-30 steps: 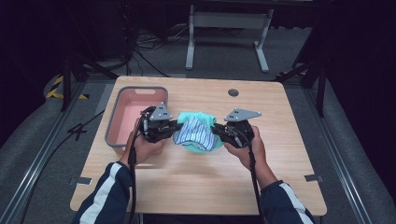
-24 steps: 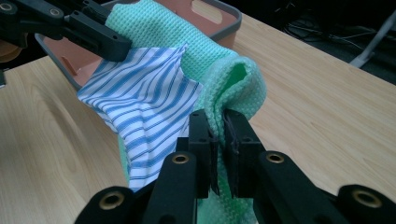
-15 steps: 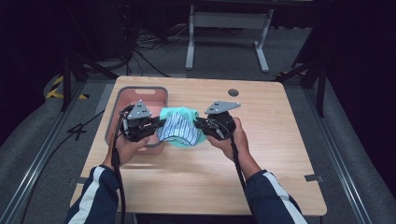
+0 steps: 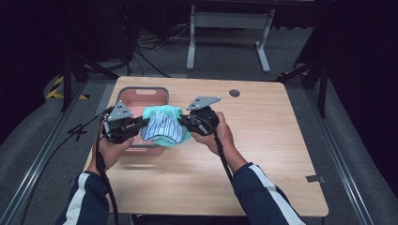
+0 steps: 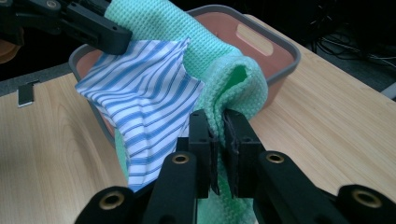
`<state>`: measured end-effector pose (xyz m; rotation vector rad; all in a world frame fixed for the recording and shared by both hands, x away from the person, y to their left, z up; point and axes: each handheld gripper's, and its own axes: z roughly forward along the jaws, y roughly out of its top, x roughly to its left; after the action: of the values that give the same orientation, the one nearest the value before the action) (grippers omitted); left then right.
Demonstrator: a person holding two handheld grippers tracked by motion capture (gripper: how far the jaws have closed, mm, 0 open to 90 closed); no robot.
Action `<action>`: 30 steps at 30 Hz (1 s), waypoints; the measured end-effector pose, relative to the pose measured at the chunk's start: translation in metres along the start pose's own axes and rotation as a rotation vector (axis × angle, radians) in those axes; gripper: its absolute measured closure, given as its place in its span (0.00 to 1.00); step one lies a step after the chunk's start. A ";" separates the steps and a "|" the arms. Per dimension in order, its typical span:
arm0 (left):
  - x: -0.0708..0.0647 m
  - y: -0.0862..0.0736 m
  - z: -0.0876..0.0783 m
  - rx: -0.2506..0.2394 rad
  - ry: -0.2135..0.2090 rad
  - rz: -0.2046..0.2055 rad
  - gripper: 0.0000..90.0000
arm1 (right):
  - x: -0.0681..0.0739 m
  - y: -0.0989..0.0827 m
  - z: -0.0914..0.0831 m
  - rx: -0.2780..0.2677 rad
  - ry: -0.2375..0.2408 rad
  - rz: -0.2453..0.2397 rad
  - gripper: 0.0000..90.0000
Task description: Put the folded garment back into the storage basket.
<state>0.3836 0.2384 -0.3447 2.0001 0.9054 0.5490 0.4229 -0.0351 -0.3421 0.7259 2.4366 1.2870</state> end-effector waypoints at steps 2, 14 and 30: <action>0.005 -0.002 -0.004 -0.006 0.010 -0.008 0.91 | 0.003 0.004 0.006 0.004 0.006 -0.005 0.91; 0.027 -0.011 -0.016 -0.025 0.057 -0.068 0.91 | 0.016 0.030 0.034 0.017 0.022 -0.034 0.91; 0.045 -0.027 -0.019 0.005 0.121 -0.090 0.91 | 0.019 0.041 0.073 0.043 0.028 -0.042 0.91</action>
<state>0.3899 0.2930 -0.3548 1.9370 1.0660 0.6229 0.4540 0.0452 -0.3491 0.6687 2.4951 1.2416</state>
